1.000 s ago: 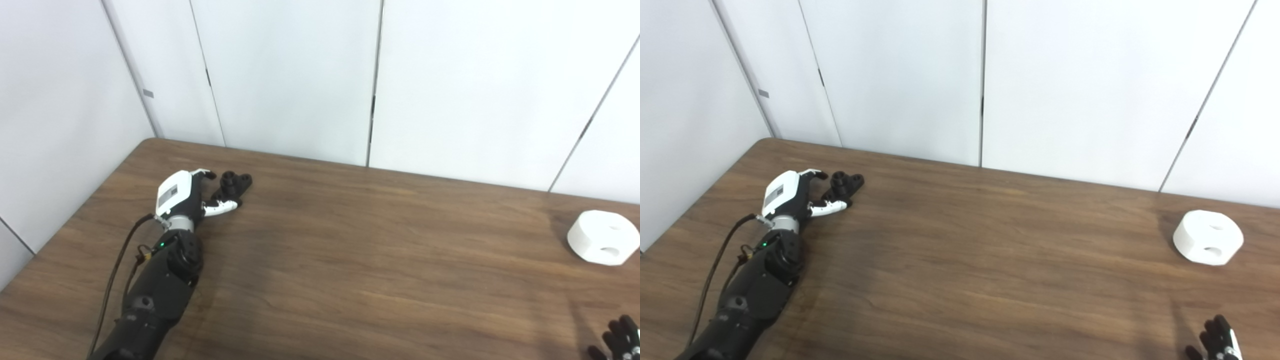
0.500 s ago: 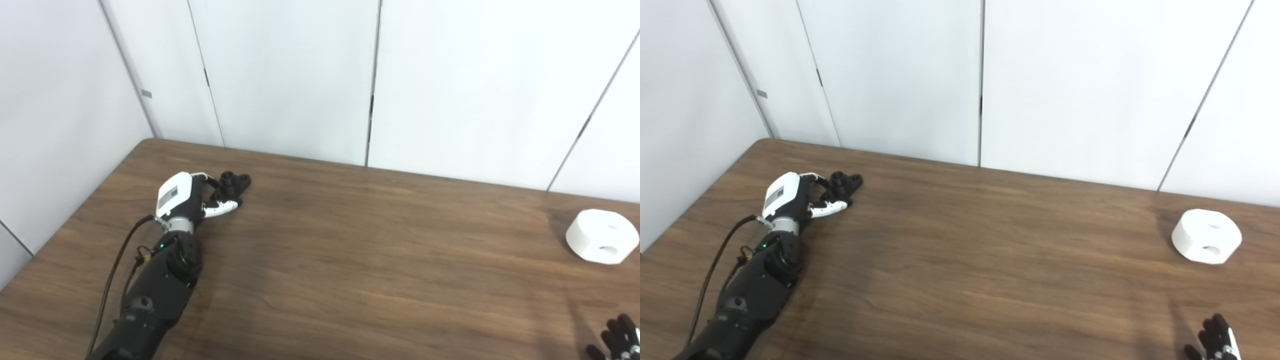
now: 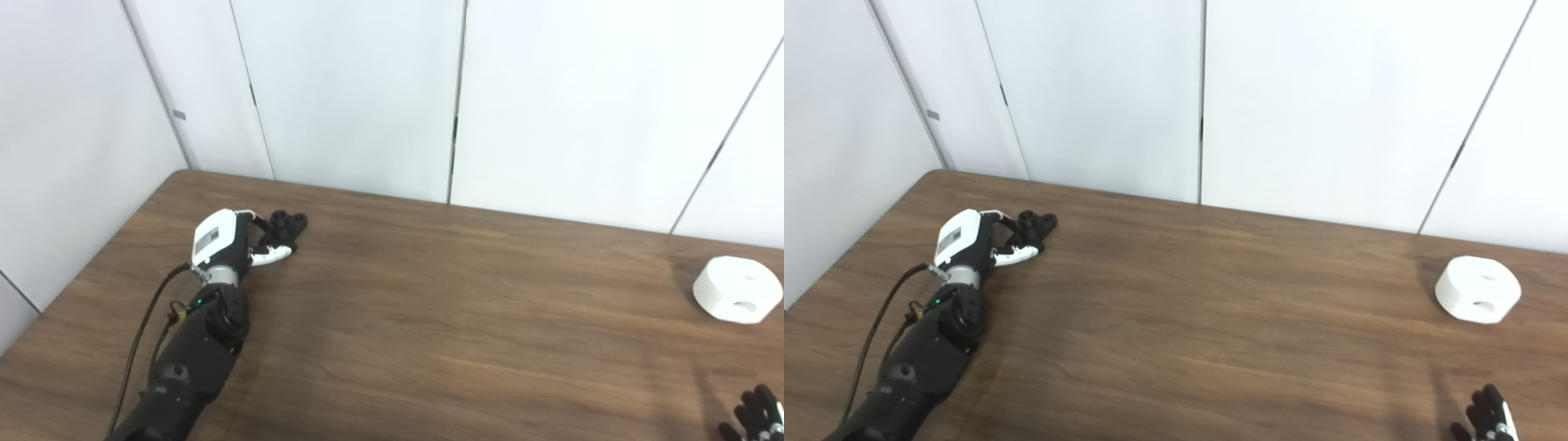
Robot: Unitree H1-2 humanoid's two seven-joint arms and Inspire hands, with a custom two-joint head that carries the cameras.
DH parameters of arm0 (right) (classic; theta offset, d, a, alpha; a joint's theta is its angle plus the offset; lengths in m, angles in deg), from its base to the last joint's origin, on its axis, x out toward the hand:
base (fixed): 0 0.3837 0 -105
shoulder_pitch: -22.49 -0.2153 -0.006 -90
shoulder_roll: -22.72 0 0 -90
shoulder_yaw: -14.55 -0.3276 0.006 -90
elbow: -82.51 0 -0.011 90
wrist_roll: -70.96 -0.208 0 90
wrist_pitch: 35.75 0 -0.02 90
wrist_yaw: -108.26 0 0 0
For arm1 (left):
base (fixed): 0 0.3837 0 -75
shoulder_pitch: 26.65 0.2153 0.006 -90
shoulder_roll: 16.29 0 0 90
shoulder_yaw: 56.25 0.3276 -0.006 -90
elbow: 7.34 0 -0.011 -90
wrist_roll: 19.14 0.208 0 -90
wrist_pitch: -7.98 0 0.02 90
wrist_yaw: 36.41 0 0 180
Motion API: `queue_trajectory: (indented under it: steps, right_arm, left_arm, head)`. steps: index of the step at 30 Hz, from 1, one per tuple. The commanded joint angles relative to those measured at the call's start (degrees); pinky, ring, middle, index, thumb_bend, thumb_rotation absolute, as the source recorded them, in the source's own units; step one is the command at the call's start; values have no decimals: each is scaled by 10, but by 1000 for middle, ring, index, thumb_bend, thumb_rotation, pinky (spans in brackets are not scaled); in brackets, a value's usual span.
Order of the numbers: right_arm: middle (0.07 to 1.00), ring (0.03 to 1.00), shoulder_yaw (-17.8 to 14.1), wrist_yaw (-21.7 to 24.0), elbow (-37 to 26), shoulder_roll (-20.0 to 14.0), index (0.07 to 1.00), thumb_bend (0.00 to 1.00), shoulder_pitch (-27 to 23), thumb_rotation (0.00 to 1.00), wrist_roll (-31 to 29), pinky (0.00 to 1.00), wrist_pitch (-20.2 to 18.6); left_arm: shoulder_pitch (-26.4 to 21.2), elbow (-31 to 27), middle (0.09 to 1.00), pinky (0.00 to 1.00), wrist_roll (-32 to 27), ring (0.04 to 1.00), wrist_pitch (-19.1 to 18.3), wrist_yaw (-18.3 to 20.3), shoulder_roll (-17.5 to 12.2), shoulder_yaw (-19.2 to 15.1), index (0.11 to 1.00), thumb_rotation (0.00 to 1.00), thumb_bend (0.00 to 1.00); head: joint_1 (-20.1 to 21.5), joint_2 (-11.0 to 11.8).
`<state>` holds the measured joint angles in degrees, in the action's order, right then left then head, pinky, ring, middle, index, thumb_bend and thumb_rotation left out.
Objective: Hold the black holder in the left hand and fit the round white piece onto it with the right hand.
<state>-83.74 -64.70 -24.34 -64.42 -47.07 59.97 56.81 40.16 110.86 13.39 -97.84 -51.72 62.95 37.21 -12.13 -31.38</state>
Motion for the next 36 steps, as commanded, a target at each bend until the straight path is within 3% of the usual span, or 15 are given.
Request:
queue_trajectory:
  steps: [1,2,3,4,6,24,30,36]
  right_arm:
    - [1000,1000,-3,-1,-3,-2,1000,609,17,1000,-2,1000,-15]
    - [1000,1000,-3,-1,-3,-2,1000,613,17,1000,-1,1000,-16]
    - [1000,1000,-4,-2,-3,-2,1000,620,17,1000,0,1000,-16]
    - [1000,1000,-4,-2,-2,-2,1000,621,17,1000,1,1000,-16]
    - [1000,1000,-4,-2,-2,-2,1000,622,17,1000,0,1000,-16]
    - [1000,1000,-5,-3,-10,-4,1000,622,18,1000,-1,1000,-27]
    - [1000,1000,-2,-9,-13,3,1000,636,15,1000,8,1000,-31]
    - [992,1000,3,-8,-12,8,1000,628,11,1000,18,1000,-29]
  left_arm:
    - [-10,-6,834,865,9,909,-4,0,-12,6,576,229,795]
    - [-10,-6,830,856,10,905,-5,-1,-12,7,562,222,786]
    - [-10,-5,827,845,9,901,-4,-1,-12,7,520,138,629]
    - [-10,-5,826,842,8,900,-3,0,-13,8,505,109,576]
    - [-9,-6,823,837,7,899,-2,2,-14,9,493,84,531]
    - [1,-25,812,818,-3,874,5,22,-17,16,491,55,512]
    - [24,-74,820,781,-6,881,6,53,-17,24,489,59,512]
    - [66,-163,827,791,-26,899,4,95,-5,22,489,59,513]
  head:
    - [0,0]
    - [0,0]
    - [0,0]
    - [0,0]
    - [0,0]
    - [6,-7]
    - [16,-9]
    - [22,-10]
